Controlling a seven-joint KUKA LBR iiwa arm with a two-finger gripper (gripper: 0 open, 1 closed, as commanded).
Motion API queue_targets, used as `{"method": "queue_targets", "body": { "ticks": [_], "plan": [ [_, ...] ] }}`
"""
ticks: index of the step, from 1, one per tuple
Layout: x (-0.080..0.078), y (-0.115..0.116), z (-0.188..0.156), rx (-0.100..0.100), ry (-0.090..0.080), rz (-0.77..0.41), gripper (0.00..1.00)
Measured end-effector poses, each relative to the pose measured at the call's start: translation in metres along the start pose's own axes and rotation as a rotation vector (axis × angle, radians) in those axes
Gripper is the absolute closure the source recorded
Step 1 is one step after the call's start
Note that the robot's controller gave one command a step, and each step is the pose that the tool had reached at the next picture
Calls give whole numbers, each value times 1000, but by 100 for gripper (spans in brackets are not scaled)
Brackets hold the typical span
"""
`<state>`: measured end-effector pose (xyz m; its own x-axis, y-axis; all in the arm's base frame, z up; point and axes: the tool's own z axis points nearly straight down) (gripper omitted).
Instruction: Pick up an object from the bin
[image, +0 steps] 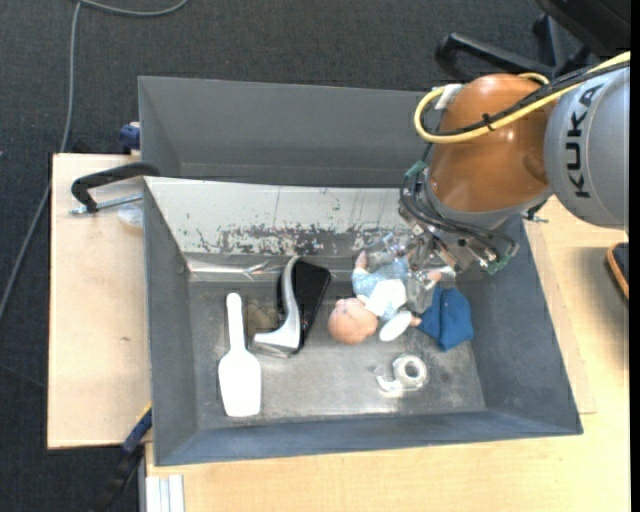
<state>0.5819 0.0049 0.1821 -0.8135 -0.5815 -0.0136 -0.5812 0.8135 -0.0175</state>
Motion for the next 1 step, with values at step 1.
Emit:
{"method": "queue_targets", "body": {
  "ticks": [1],
  "plan": [
    [0, -1, -15, 0, 0, -11, 100]
  ]
}}
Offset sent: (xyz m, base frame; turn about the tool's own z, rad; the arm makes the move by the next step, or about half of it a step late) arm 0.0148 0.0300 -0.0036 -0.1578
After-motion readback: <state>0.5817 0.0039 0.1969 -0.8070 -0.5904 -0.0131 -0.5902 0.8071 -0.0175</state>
